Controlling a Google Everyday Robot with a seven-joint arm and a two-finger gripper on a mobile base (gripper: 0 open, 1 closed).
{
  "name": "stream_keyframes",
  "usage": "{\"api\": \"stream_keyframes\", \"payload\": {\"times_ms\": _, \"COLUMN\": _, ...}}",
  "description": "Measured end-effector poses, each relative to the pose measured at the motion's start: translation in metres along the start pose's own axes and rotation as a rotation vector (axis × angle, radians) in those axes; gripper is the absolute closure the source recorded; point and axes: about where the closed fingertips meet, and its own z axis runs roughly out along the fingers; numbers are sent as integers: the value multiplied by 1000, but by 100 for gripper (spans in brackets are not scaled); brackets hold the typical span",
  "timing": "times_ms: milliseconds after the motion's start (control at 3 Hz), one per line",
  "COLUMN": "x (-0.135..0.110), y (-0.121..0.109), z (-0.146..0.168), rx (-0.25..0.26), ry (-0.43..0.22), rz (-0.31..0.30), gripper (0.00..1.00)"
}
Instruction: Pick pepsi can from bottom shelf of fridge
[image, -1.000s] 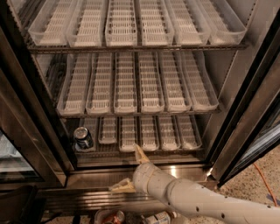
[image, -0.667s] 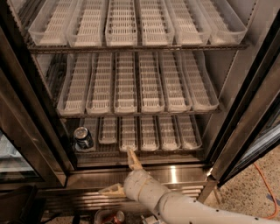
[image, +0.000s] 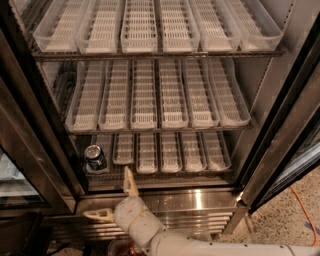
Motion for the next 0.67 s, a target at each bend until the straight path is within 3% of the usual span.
{"api": "stream_keyframes", "payload": {"times_ms": 667, "x": -5, "y": 17, "z": 37, "rx": 79, "ry": -34, "rz": 96, "gripper": 0}}
